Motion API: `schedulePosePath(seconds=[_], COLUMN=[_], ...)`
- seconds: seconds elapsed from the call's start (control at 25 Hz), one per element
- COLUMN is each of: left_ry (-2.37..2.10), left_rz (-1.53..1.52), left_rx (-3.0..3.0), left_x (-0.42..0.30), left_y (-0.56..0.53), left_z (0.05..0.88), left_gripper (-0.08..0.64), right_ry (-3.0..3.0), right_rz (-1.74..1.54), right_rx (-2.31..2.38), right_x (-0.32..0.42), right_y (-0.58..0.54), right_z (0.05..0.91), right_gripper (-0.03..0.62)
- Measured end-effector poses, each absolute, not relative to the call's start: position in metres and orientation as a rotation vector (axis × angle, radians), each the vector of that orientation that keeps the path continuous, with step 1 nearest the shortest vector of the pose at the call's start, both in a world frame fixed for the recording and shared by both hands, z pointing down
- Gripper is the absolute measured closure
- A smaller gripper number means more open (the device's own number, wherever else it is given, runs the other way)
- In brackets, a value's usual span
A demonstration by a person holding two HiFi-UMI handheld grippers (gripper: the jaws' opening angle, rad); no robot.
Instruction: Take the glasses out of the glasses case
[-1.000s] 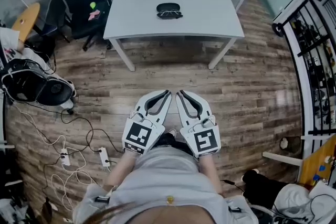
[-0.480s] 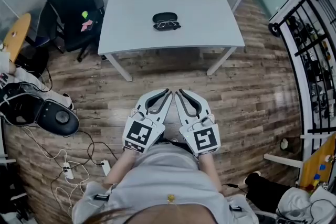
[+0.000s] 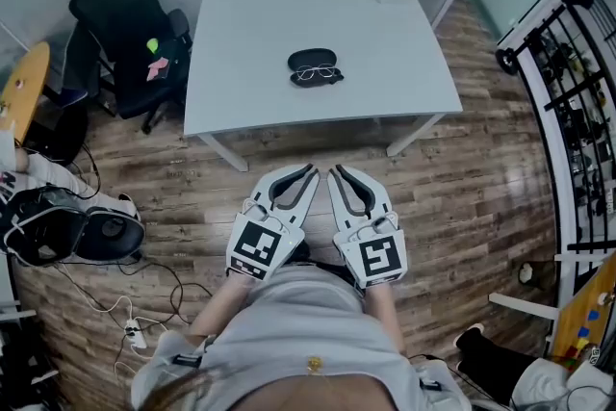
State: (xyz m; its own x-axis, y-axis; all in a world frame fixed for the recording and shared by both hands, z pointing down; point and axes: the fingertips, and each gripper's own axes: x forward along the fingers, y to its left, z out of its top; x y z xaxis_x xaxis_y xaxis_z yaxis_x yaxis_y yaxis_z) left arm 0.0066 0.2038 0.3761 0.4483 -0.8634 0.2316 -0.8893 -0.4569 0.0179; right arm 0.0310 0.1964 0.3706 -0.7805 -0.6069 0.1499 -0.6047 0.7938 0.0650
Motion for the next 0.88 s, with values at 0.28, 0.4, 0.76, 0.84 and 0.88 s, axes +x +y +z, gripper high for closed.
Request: schedulePosePath(seconds=[0.28, 0.4, 0.76, 0.84, 0.88], left_ry=[-1.533, -1.538, -1.562, -1.568, -1.571], left_rz=[0.286, 0.283, 0.259, 0.253, 0.250], left_rx=[2.563, 2.557, 2.542, 2.534, 2.529], left_x=[-0.026, -0.038, -0.056, -0.059, -0.060], left_y=[0.180, 0.173, 0.158, 0.155, 0.151], left_z=[0.379, 0.380, 0.379, 0.381, 0.381], left_gripper=[0.523, 0.522, 0.511, 0.499, 0.494], right_ry=[-2.812, -2.808, -2.823, -2.822, -2.819], right_rz=[-0.017, 0.003, 0.037, 0.047, 0.053], right_rx=[0.957, 0.968, 0.946, 0.941, 0.936], right_x=[-0.005, -0.015, -0.028, -0.029, -0.031], right_y=[0.170, 0.163, 0.150, 0.146, 0.143], right_z=[0.375, 0.377, 0.379, 0.381, 0.382], right_gripper=[0.571, 0.568, 0.561, 0.560, 0.560])
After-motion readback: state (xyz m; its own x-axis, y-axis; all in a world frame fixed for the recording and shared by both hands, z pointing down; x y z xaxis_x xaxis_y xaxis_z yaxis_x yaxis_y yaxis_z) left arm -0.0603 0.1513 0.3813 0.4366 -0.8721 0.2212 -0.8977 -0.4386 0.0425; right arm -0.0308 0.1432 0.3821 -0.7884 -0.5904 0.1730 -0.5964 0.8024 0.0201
